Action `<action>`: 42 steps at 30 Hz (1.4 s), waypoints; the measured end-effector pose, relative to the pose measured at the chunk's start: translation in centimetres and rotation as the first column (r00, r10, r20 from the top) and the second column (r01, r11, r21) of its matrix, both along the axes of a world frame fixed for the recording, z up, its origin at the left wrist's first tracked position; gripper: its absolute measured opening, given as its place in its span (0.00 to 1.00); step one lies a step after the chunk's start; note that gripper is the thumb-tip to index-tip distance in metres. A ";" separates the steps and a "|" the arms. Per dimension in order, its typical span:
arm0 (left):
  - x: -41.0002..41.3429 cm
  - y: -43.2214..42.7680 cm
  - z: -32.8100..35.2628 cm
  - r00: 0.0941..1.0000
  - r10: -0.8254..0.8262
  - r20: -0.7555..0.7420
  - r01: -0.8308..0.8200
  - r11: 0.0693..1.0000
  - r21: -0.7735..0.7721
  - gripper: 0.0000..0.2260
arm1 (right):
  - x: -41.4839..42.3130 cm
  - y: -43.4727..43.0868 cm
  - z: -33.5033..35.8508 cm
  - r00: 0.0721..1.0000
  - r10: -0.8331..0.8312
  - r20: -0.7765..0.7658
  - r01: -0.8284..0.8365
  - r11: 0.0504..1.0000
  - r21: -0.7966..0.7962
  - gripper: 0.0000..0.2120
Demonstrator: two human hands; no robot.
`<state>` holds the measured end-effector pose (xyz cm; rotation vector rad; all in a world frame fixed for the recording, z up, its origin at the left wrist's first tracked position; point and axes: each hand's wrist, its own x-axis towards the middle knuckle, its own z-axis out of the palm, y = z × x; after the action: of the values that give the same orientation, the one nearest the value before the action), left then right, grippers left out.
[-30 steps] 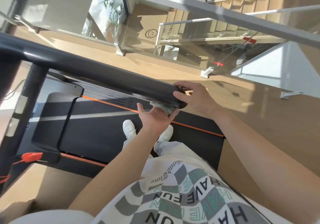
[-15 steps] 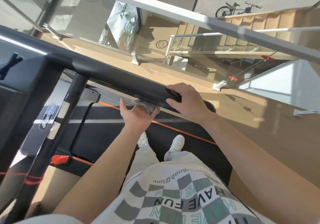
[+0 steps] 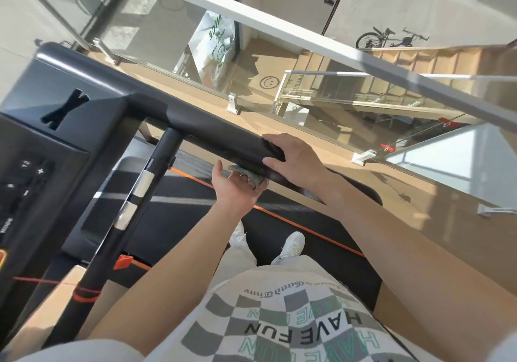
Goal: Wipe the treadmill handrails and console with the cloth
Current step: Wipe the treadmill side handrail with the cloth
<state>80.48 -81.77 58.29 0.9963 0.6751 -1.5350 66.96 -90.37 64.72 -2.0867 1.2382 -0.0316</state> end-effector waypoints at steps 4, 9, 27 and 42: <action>3.8 -0.3 1.0 0.994 0.078 0.077 -0.079 0.997 0.004 0.28 | 0.3 -0.2 -0.2 0.998 -0.037 0.058 0.034 0.998 0.057 0.24; 6.0 -1.1 2.2 0.954 0.153 0.256 -0.168 0.985 0.035 0.14 | -0.1 -0.1 -0.4 0.992 -0.092 0.083 0.083 0.992 0.098 0.24; 10.1 4.2 8.9 0.820 0.007 0.572 0.149 0.963 -0.226 0.18 | 6.0 2.9 1.2 0.940 0.056 0.338 -0.007 0.990 -0.143 0.22; 10.8 8.7 11.4 0.468 -0.091 0.879 0.053 0.996 0.075 0.08 | 12.1 0.4 1.9 0.786 0.000 0.618 -0.252 0.913 0.320 0.05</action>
<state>91.30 -73.04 69.71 1.6729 -0.1138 -0.8348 79.08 -89.96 66.64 -1.6097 0.6342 -0.3446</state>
